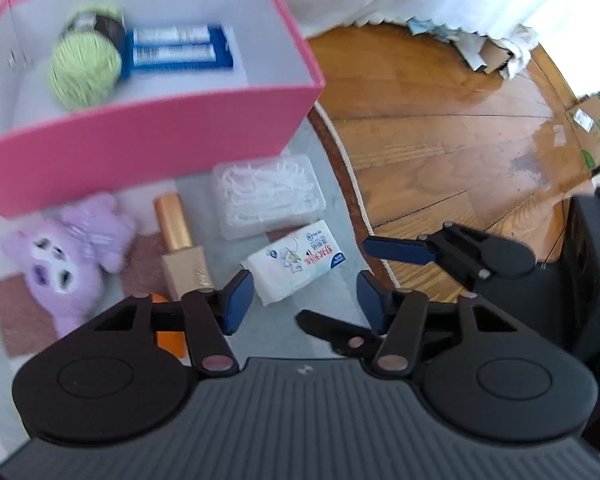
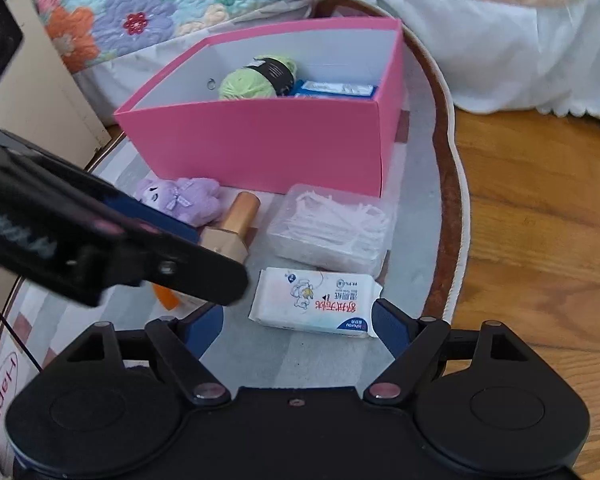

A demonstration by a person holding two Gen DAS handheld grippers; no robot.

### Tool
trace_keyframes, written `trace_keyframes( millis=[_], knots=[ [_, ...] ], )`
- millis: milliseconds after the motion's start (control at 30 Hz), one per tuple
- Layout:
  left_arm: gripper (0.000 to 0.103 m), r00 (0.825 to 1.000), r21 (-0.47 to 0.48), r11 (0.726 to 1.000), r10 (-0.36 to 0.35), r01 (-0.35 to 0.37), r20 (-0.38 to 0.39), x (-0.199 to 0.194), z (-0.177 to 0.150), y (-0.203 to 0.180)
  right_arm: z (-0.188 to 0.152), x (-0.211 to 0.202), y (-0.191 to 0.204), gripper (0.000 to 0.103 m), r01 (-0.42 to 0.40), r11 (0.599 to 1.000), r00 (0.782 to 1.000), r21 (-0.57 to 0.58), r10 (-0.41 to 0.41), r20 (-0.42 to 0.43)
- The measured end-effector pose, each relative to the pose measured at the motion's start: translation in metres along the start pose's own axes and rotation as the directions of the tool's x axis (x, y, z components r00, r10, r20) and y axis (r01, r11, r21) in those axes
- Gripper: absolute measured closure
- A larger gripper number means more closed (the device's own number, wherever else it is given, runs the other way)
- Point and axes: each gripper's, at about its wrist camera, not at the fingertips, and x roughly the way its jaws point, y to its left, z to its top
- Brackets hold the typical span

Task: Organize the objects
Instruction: 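Move the left tool to the white tissue pack and close on it, then lift the white tissue pack with the left tool and place it in the pink box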

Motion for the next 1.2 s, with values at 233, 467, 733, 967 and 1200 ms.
trace_keyframes(
  millis=[233,467,733,967,1200],
  knots=[
    [0.064,0.989,-0.061,0.992,0.104,-0.111,-0.108,0.038,0.000,0.001,-0.005,0.016,-0.004,0.018,-0.005,1.000,1.000,0.007,0.005,-0.015],
    [0.064,0.985,-0.141,0.980,0.121,-0.138,-0.126,0.057,-0.001,0.005,-0.008,0.024,-0.010,0.018,0.018,0.999,0.999,0.031,-0.017,-0.035],
    [0.063,0.997,-0.313,0.948,0.042,-0.061,-0.067,0.069,-0.011,0.026,-0.014,0.045,0.013,0.019,0.122,0.980,0.989,-0.158,-0.133,-0.058],
    [0.069,0.997,-0.248,0.966,0.076,-0.076,-0.011,0.067,-0.015,0.021,-0.013,0.044,0.005,0.030,0.099,0.988,0.994,-0.117,-0.105,-0.043],
    [0.071,0.996,-0.200,0.976,0.090,-0.085,0.016,0.062,-0.016,0.016,-0.013,0.041,0.002,0.037,0.091,0.991,0.995,-0.102,-0.094,-0.030]
  ],
)
